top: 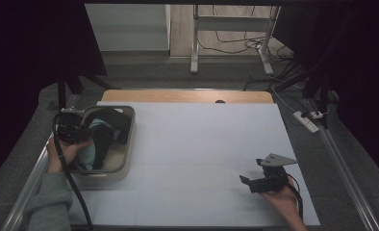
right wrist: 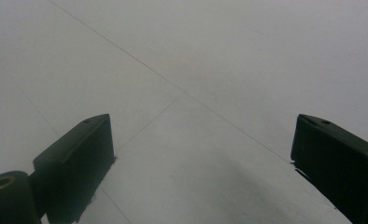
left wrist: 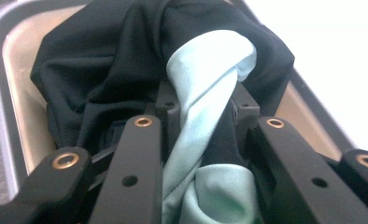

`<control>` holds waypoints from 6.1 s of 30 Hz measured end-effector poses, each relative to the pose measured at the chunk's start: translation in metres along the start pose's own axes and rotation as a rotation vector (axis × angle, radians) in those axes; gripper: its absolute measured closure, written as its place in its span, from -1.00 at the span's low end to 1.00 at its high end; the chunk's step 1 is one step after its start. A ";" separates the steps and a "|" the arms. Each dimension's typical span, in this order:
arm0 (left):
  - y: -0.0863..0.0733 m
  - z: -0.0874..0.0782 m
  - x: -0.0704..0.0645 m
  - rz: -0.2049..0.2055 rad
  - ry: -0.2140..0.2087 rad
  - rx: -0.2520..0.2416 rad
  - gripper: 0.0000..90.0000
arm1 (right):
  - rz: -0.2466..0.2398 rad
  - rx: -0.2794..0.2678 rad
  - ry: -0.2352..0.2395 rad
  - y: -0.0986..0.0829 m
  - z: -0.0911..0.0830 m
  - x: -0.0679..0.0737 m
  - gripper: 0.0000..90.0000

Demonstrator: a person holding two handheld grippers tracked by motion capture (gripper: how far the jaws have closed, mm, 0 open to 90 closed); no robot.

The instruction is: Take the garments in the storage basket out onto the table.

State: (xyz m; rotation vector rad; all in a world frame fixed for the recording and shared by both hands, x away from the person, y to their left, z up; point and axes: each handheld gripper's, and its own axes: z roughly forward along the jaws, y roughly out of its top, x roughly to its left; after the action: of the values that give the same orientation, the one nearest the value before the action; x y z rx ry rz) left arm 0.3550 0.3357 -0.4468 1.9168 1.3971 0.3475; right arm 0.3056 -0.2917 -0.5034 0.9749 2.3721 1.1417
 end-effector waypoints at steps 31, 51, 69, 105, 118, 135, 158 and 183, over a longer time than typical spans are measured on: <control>0.008 -0.033 -0.013 -0.008 -0.085 -0.192 0.59 | -0.004 0.001 -0.004 0.000 0.000 0.000 -0.87; 0.011 -0.044 -0.018 -0.034 -0.176 -0.298 0.59 | 0.002 0.004 -0.005 0.000 0.002 -0.001 -0.87; 0.031 -0.065 -0.029 -0.031 -0.238 -0.456 0.59 | 0.012 0.010 -0.017 -0.001 0.003 0.001 -0.87; 0.072 -0.088 -0.067 0.020 -0.357 -0.592 0.59 | 0.015 -0.003 -0.013 0.000 0.001 0.001 -0.87; 0.093 -0.084 -0.097 0.073 -0.442 -0.595 0.59 | 0.013 -0.001 -0.012 0.000 0.000 0.000 -0.87; 0.107 -0.057 -0.134 0.108 -0.555 -0.551 0.58 | 0.013 0.004 -0.013 -0.001 0.001 0.000 -0.87; 0.110 0.004 -0.215 0.223 -0.712 -0.378 0.58 | 0.010 0.004 -0.015 -0.001 0.001 0.000 -0.87; 0.071 0.112 -0.235 0.223 -0.697 -0.067 0.56 | 0.008 0.010 -0.019 -0.002 0.001 0.000 -0.87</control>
State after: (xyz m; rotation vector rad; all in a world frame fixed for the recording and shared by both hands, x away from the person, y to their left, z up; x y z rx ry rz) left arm 0.3846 0.0682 -0.4310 1.8788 0.7082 -0.1675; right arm 0.3059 -0.2920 -0.5056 0.9945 2.3631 1.1199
